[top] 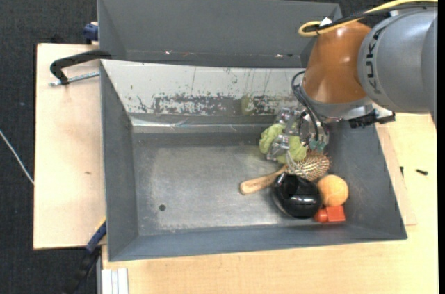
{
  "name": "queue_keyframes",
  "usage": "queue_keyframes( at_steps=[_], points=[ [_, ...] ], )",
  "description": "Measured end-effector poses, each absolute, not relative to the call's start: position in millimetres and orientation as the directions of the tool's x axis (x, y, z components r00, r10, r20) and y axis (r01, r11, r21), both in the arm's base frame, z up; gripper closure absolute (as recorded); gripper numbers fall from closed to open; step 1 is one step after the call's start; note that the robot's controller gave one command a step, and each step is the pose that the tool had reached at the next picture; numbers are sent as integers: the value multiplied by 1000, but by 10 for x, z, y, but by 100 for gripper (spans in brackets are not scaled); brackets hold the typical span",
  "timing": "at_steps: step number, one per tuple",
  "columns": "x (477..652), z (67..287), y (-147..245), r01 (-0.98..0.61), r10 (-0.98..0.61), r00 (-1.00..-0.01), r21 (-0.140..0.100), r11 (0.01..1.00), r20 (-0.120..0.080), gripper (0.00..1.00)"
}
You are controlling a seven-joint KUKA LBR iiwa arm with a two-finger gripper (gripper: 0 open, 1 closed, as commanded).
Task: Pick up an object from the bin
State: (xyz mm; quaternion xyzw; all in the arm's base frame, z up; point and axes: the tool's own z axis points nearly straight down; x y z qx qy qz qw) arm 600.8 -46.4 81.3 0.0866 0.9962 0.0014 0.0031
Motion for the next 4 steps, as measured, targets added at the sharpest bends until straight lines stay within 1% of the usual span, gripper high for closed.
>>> queue_keyframes(
  at_steps=[3,4],
  points=[
    [6008,1074,-462,172,172,-985,2,985,-4,100],
    [6018,1172,-461,172,172,-985,2,985,-7,100]
  ],
)
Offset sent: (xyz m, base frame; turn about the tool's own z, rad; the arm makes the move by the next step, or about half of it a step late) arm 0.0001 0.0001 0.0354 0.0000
